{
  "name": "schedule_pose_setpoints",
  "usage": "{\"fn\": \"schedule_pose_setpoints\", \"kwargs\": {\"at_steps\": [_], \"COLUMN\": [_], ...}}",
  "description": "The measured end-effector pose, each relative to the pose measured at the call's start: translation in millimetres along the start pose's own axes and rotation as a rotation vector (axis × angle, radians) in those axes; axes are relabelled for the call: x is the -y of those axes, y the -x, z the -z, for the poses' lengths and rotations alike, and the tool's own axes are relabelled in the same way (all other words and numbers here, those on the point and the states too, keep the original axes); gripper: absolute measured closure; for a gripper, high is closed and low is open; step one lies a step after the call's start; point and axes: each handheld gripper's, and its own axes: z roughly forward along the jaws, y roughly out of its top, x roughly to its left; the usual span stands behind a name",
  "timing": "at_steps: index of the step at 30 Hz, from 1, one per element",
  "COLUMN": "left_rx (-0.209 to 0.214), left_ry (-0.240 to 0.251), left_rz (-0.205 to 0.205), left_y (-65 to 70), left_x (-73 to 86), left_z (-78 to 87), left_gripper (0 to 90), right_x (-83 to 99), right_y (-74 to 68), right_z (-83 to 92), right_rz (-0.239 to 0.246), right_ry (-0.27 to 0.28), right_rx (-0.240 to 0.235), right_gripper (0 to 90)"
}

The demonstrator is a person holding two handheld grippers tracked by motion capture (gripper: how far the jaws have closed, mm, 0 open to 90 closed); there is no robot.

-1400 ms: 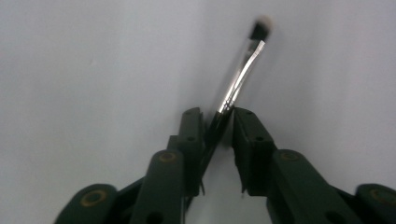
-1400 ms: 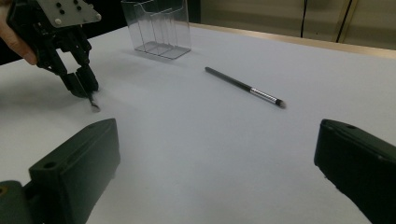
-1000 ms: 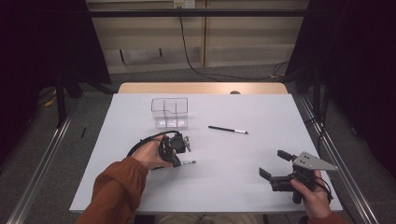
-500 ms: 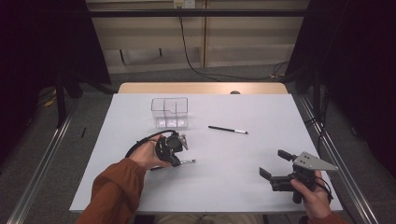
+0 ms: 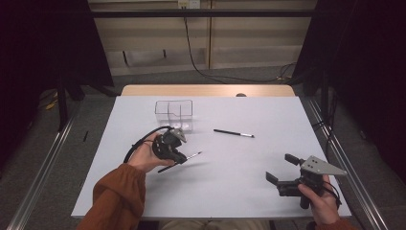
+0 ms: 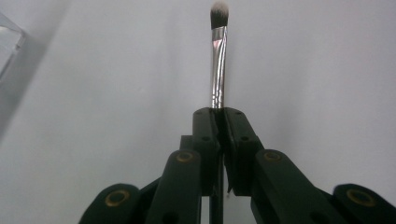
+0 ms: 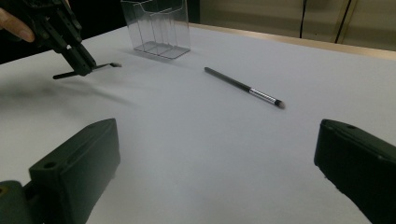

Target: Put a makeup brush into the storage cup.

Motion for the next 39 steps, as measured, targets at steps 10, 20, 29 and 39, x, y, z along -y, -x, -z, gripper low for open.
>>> {"fn": "schedule_pose_setpoints", "kwargs": {"at_steps": [10, 20, 29, 39], "left_rx": [-0.067, -0.092, -0.108, -0.124], "left_ry": [0.155, 0.279, 0.354, 0.449], "left_rz": [0.06, 0.122, 0.123, 0.152], "left_y": [5.5, 5.5, 5.2, 1.2], "left_x": [4.8, 11.3, 17.6, 27.2], "left_z": [12.8, 25.1, 35.5, 43.3], "left_gripper": [84.2, 84.1, 84.1, 84.1], "right_x": [-0.2, -0.3, -0.4, -0.5], "right_y": [-0.2, 0.1, 0.1, 0.1], "right_z": [0.3, 0.3, 0.5, 0.9], "right_rz": [-0.002, -0.01, -0.008, -0.008], "right_ry": [0.004, 0.004, 0.006, 0.007], "right_rx": [0.0, 0.001, 0.0, 0.001], "right_gripper": [0.0, 0.0, 0.0, 0.0]}}
